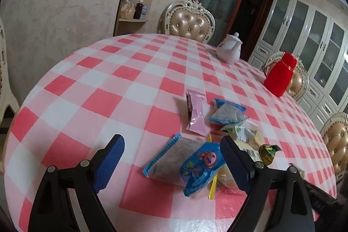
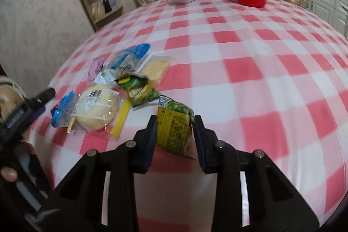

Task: Organize snacks
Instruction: 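Grasp the green-and-yellow snack bag with the right gripper, then grasp the blue-edged clear bag of dark snacks with the left gripper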

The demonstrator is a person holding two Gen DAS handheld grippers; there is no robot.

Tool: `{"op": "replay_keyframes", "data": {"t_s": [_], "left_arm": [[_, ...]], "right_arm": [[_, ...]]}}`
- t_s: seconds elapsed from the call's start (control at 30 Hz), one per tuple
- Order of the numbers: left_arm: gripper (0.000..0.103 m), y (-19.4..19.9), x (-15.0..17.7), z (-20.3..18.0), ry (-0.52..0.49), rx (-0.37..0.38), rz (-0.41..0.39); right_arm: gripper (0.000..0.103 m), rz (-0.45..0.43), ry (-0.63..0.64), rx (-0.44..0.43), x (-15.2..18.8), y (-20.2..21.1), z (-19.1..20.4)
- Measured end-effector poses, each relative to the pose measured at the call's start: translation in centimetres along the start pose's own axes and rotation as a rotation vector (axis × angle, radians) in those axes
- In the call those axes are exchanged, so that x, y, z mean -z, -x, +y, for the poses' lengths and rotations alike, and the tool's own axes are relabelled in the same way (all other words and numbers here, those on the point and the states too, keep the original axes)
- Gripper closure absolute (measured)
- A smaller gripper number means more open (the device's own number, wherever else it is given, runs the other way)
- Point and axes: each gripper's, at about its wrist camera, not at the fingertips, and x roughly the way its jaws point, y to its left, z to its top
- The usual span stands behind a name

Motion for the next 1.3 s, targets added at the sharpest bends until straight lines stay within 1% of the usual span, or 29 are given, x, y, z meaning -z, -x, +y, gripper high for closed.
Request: {"op": "replay_keyframes", "data": {"t_s": [0.13,0.2,0.27,0.3,0.33,0.37,0.4,0.43,0.47,0.53,0.57,0.63,0.67,0.73,0.77,0.8,0.87,0.93,1.0,1.07,1.17,1.2,1.23,1.3], "left_arm": [[0.013,-0.3,0.1,-0.6,-0.062,-0.012,0.031],[0.013,-0.2,-0.1,0.0,-0.066,-0.022,0.047],[0.013,-0.1,-0.5,1.3,-0.019,-0.025,0.047],[0.013,-0.1,-0.7,2.2,0.028,-0.022,0.043],[0.013,0.1,-1.0,3.5,0.110,0.005,0.039],[0.013,0.1,-1.2,4.2,0.165,0.042,0.038],[0.013,0.1,-1.2,4.6,0.211,0.094,0.042],[0.013,0.0,-1.3,4.5,0.232,0.149,0.058],[0.013,-0.3,-1.3,4.0,0.213,0.157,0.074],[0.013,-1.1,-1.0,1.5,0.102,0.127,0.113],[0.013,-1.3,-0.8,0.5,0.063,0.119,0.127],[0.013,-2.0,-0.4,-1.3,-0.009,0.129,0.162],[0.013,-2.1,-0.3,-1.7,-0.028,0.124,0.169],[0.013,-3.0,-0.1,-2.3,-0.073,0.070,0.194],[0.018,-3.3,-0.1,-2.0,-0.082,0.033,0.200],[0.028,-3.1,-0.2,-1.4,-0.060,0.035,0.190],[0.035,-2.5,-0.7,0.4,0.004,0.010,0.175],[0.035,-2.2,-1.0,1.9,0.052,-0.006,0.157],[0.034,-2.0,-1.3,2.7,0.075,0.018,0.151],[0.032,-2.2,-1.5,2.5,0.051,0.016,0.147],[0.018,-2.8,-1.9,1.3,-0.040,-0.053,0.124],[0.018,-3.1,-2.0,1.0,-0.068,-0.077,0.123],[0.018,-3.8,-2.1,0.6,-0.101,-0.097,0.140],[0.017,-4.8,-2.5,0.6,-0.110,-0.085,0.160]], "right_arm": [[0.066,-0.001,-0.066,-0.022,0.2,0.6,-1.6],[0.066,0.006,-0.072,-0.037,0.1,0.4,-1.5],[0.066,0.014,-0.062,-0.059,0.0,0.2,-1.1],[0.066,0.017,-0.058,-0.073,0.0,0.2,-0.9],[0.066,0.016,-0.057,-0.087,0.0,0.3,-0.7],[0.066,0.014,-0.056,-0.094,0.1,0.4,-0.5],[0.066,0.007,-0.050,-0.102,0.0,0.6,-0.3],[0.066,0.002,-0.048,-0.103,0.0,0.7,-0.2],[0.066,-0.001,-0.049,-0.105,0.0,0.8,-0.1],[0.066,-0.006,-0.056,-0.113,-0.1,1.0,-0.2],[0.066,-0.007,-0.060,-0.114,-0.1,1.0,-0.3],[0.066,-0.010,-0.068,-0.115,-0.2,1.0,-0.4],[0.066,-0.010,-0.070,-0.115,-0.2,1.0,-0.5],[0.066,-0.006,-0.071,-0.114,-0.3,0.9,-0.5],[0.066,-0.005,-0.073,-0.116,-0.3,0.9,-0.5],[0.066,-0.005,-0.074,-0.116,-0.2,0.9,-0.5],[0.066,-0.006,-0.077,-0.116,-0.3,0.9,-0.6],[0.066,-0.004,-0.079,-0.116,-0.3,0.8,-0.6],[0.066,0.002,-0.079,-0.120,-0.2,0.7,-0.6],[0.065,0.001,-0.076,-0.121,-0.2,0.7,-0.4],[0.065,0.004,-0.077,-0.120,-0.2,0.6,-0.5],[0.065,0.007,-0.079,-0.120,-0.2,0.5,-0.6],[0.065,0.009,-0.080,-0.120,-0.2,0.5,-0.6],[0.065,0.012,-0.077,-0.122,-0.2,0.4,-0.5]]}}
